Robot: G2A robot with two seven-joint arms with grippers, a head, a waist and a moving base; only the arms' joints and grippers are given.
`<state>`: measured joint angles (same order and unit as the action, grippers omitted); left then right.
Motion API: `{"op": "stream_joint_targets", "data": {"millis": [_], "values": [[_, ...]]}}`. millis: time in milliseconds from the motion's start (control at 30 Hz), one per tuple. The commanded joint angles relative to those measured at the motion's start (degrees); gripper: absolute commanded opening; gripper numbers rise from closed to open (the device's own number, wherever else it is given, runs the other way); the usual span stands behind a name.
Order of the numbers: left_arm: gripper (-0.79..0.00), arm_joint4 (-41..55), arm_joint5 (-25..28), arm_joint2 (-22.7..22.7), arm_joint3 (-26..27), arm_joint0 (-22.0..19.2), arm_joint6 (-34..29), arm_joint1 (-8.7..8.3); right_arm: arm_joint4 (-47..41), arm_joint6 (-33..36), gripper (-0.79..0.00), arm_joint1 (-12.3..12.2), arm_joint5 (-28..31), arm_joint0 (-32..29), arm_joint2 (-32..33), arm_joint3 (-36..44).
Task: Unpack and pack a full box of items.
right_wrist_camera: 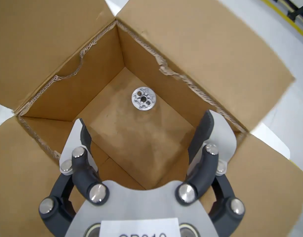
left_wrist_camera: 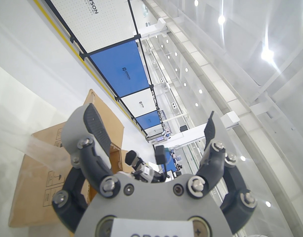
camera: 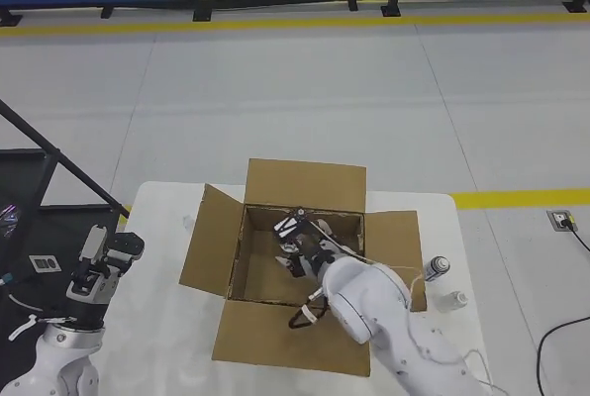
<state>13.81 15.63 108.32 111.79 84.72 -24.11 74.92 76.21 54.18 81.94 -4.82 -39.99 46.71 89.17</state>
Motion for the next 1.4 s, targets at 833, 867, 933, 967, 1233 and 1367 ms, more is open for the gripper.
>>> {"op": "stream_joint_targets", "data": {"millis": [833,867,933,967,1233,1367], "values": [[0.000,0.0,0.0,0.0,0.0,0.0,0.0,0.00,-22.4,-20.3,-0.471,14.5,-5.0,17.4,-9.8,-50.1],[0.000,0.0,0.0,0.0,0.0,0.0,0.0,0.00,-22.6,-20.5,-0.523,14.7,-4.9,17.6,-9.8,-50.7],[0.000,0.0,0.0,0.0,0.0,0.0,0.0,0.00,-22.8,-21.0,-0.585,15.2,-4.6,18.0,-9.7,-51.9],[0.000,0.0,0.0,0.0,0.0,0.0,0.0,0.00,-22.9,-21.1,-0.683,15.4,-4.6,18.2,-9.7,-52.5],[0.000,0.0,0.0,0.0,0.0,0.0,0.0,0.00,-22.0,-21.8,-0.785,16.1,-2.6,18.9,-9.1,-53.3],[0.000,0.0,0.0,0.0,0.0,0.0,0.0,0.00,-20.1,-20.9,-0.785,15.0,-2.2,17.1,-7.8,-47.7]]}}
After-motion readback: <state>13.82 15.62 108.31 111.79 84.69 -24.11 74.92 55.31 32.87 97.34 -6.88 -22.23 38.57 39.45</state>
